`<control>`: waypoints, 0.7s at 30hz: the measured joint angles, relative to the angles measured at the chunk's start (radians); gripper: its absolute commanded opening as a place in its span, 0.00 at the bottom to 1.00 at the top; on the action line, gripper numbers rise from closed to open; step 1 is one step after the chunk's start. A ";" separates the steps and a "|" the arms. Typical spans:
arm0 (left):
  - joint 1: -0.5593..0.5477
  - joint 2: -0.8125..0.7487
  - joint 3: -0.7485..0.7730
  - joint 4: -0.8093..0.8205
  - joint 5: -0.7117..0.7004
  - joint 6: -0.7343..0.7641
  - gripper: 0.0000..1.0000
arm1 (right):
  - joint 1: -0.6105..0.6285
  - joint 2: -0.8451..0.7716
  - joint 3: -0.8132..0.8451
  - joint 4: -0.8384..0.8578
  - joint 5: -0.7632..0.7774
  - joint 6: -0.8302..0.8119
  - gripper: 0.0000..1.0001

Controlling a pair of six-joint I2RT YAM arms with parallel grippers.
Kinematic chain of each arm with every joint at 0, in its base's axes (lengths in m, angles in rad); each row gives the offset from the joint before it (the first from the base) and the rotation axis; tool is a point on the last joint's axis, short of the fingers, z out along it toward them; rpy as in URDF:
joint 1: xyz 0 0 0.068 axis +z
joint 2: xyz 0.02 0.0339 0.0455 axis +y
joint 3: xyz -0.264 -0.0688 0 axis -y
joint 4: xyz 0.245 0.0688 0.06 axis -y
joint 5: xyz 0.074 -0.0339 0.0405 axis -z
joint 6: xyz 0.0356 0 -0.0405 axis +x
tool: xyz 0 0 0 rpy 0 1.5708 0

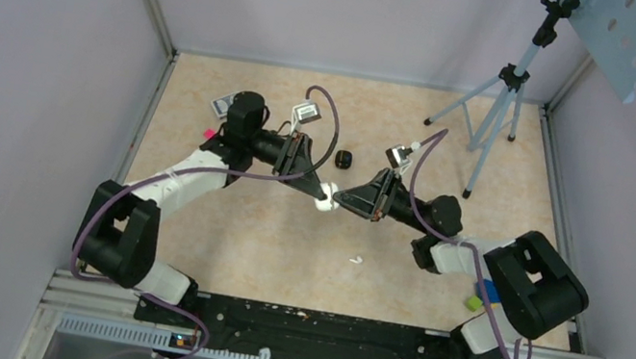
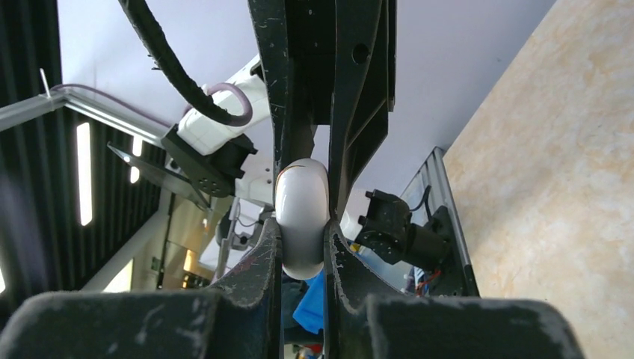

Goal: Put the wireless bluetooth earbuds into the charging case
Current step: Pass from the left arm to the right

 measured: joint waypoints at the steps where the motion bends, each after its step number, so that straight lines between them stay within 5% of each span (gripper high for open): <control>1: 0.001 -0.001 0.000 -0.001 0.000 0.000 0.00 | 0.000 0.014 0.000 0.025 -0.001 0.024 0.00; 5: 0.000 -0.004 0.006 -0.003 0.011 0.000 0.04 | 0.000 0.019 0.004 0.047 -0.012 0.064 0.00; 11: 0.005 -0.012 0.046 -0.058 0.018 0.047 0.69 | -0.004 0.019 0.035 0.050 -0.029 0.096 0.00; 21: 0.084 -0.015 0.085 -0.194 0.010 0.136 0.96 | -0.007 -0.003 0.006 0.048 -0.024 0.094 0.00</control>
